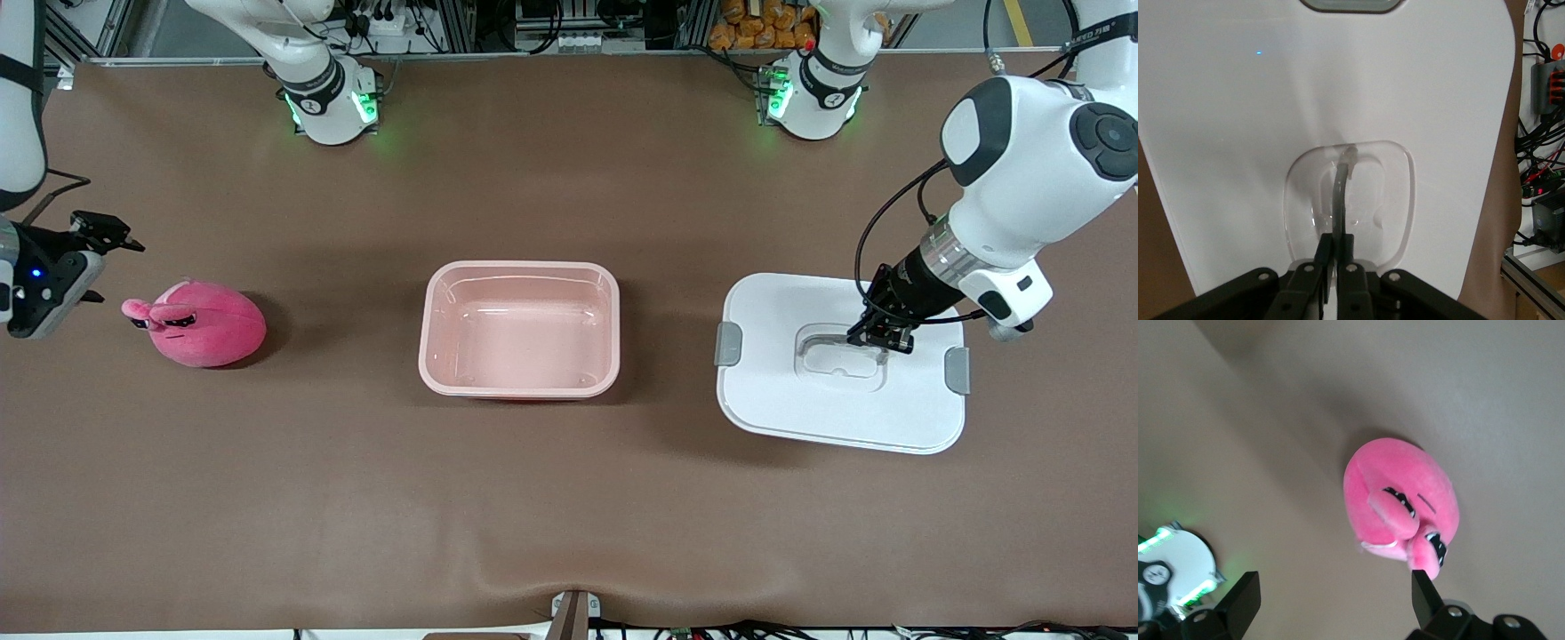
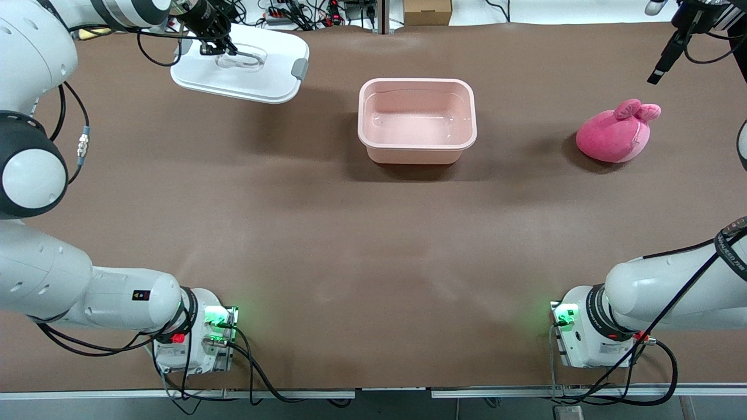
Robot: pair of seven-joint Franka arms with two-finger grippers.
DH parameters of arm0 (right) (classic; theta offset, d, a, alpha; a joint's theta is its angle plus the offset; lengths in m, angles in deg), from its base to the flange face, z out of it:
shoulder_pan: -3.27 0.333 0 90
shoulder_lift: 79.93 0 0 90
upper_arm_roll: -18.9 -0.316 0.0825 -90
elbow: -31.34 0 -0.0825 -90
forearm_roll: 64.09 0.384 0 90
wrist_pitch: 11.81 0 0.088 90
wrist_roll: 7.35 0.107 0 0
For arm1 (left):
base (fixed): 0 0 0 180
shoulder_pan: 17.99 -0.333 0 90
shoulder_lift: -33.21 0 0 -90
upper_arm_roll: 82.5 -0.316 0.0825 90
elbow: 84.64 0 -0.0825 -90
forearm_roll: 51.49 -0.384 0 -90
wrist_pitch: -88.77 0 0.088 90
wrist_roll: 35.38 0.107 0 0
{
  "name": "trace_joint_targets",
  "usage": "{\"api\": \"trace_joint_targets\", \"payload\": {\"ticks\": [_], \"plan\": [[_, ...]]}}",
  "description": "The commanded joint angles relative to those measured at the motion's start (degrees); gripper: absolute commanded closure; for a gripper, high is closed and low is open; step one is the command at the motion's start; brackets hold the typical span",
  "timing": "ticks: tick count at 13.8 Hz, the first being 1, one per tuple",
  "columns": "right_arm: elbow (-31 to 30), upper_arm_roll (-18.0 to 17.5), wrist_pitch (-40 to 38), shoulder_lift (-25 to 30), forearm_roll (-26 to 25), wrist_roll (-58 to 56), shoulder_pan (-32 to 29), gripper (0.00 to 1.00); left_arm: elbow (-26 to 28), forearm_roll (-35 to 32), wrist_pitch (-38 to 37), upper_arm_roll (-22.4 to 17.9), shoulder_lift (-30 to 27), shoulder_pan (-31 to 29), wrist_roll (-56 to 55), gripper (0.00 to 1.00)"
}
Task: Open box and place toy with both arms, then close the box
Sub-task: 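Hold the lid with the left gripper while the right gripper reaches the toy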
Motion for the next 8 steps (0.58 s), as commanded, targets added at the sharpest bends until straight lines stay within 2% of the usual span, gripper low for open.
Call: {"api": "trace_joint_targets", "payload": {"ticks": [1,3,8], "plan": [[-4.7,-0.6,5.0,1.2,-1.8,-9.1,-0.2,0.00,0.1,1.5,-0.9,0.3,-0.6,0.2,0.1,1.00],[-6.1,-0.6,7.7,0.9,-2.0,-13.0,-0.3,0.00,-0.6,1.4,-4.4,0.3,-1.3,-0.3,0.2,1.00],[-10.5,-0.6,17.2,-0.1,-2.4,-24.6,-0.4,0.00,-0.7,0.8,-4.4,0.4,-0.8,0.2,-0.9,1.00]]}}
